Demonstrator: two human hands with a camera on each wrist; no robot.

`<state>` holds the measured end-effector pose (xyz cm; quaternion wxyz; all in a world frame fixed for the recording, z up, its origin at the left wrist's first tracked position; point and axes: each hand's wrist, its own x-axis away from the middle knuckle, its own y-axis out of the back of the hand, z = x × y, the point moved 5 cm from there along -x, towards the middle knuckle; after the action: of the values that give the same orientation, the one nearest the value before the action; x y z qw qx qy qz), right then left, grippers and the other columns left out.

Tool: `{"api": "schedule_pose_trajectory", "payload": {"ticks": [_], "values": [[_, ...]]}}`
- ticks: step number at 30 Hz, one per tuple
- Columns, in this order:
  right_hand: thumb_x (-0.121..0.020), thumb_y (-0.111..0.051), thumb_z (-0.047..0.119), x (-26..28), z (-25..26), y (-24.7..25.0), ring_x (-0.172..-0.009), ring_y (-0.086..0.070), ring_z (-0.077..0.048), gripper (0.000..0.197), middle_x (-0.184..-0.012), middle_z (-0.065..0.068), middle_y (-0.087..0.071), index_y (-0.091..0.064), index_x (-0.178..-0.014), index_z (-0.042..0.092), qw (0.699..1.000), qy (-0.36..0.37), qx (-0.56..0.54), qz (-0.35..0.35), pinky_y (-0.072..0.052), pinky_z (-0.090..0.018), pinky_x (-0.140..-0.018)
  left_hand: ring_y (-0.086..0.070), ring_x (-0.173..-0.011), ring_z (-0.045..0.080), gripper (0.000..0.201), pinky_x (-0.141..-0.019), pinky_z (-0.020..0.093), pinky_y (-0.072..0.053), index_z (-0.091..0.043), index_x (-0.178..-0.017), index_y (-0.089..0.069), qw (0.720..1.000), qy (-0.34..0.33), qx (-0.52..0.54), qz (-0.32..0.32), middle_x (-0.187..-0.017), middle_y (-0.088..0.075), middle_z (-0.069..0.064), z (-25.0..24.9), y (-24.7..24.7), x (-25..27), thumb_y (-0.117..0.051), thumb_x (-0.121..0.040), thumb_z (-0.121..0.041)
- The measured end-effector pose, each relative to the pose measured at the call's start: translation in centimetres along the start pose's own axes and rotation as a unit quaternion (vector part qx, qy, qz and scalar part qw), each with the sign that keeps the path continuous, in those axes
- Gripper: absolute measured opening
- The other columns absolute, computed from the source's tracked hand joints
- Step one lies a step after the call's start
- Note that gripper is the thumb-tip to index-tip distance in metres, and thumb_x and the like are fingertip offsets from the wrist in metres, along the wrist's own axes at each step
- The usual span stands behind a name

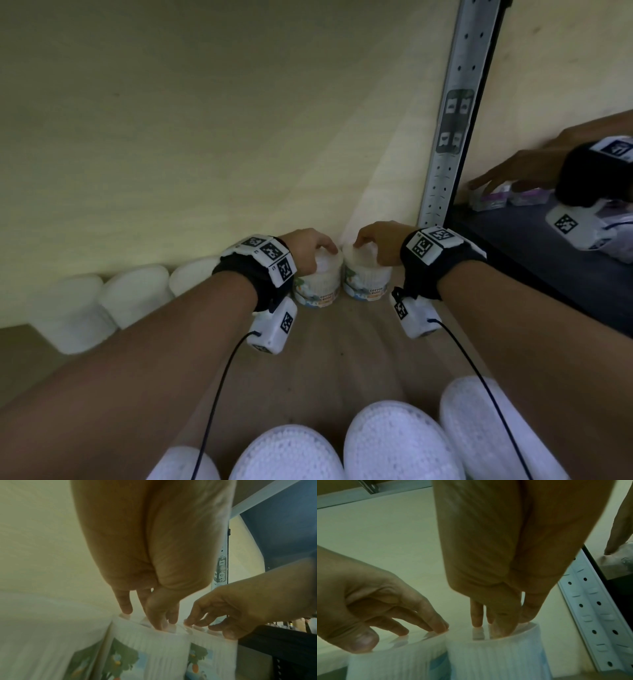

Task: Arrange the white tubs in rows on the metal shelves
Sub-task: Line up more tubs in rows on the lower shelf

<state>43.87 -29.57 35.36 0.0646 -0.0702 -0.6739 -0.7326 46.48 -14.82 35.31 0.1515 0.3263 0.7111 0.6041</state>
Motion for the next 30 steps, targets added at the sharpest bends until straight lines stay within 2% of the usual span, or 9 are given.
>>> {"api": "schedule_pose_trajectory", "payload": {"ticks": [12, 15, 22, 25, 30], "values": [[-0.084, -0.059, 0.0, 1.6, 0.7, 0.3, -0.132, -0.044, -0.028, 0.059, -0.147, -0.009, -0.04, -0.047, -0.139, 0.017, 0.999, 0.002, 0.035, 0.038, -0.039, -0.034, -0.104, -0.043, -0.132, 0.026, 0.056, -0.105, 0.038, -0.041, -0.019, -0.138, -0.048, 0.997, -0.045, -0.054, 0.033, -0.144, -0.041, 0.008, -1.8, 0.4, 1.7, -0.063, -0.086, -0.005], [-0.083, -0.065, 0.001, 3.2, 0.9, 0.4, -0.132, -0.045, -0.027, 0.06, -0.147, -0.008, -0.04, -0.048, -0.139, 0.015, 0.998, 0.006, 0.037, 0.055, -0.04, -0.031, -0.102, -0.043, -0.131, 0.025, 0.056, -0.105, 0.037, -0.041, -0.017, -0.138, -0.048, 0.995, -0.062, -0.064, 0.047, -0.143, -0.042, 0.008, -3.0, 0.3, 3.0, -0.066, -0.085, -0.009], [-0.082, -0.069, 0.004, 7.1, 1.5, 0.4, -0.133, -0.043, -0.02, 0.059, -0.148, -0.004, -0.04, -0.049, -0.137, 0.011, 0.996, 0.014, 0.045, 0.078, -0.037, -0.023, -0.101, -0.045, -0.129, 0.023, 0.06, -0.1, 0.029, -0.039, -0.014, -0.137, -0.049, 0.99, -0.093, -0.078, 0.065, -0.141, -0.045, 0.009, -5.9, -0.3, 6.1, -0.072, -0.081, -0.009], [-0.081, -0.07, 0.006, 8.6, 1.6, 0.1, -0.132, -0.044, -0.021, 0.06, -0.147, -0.005, -0.042, -0.049, -0.137, 0.011, 0.994, 0.017, 0.061, 0.087, -0.038, -0.025, -0.101, -0.045, -0.129, 0.022, 0.059, -0.095, 0.023, -0.037, -0.012, -0.135, -0.05, 0.99, -0.1, -0.079, 0.064, -0.14, -0.045, 0.007, -7.0, -0.7, 7.4, -0.072, -0.081, -0.008], [-0.071, -0.08, 0.011, 10.5, 1.7, -0.3, -0.127, -0.049, -0.023, 0.064, -0.141, -0.006, -0.047, -0.054, -0.129, 0.012, 0.992, 0.021, 0.074, 0.096, -0.042, -0.028, -0.097, -0.047, -0.126, 0.023, 0.061, -0.091, 0.024, -0.04, -0.009, -0.132, -0.051, 0.986, -0.118, -0.092, 0.072, -0.139, -0.046, 0.008, -8.9, -1.4, 9.2, -0.075, -0.076, -0.006]]}}
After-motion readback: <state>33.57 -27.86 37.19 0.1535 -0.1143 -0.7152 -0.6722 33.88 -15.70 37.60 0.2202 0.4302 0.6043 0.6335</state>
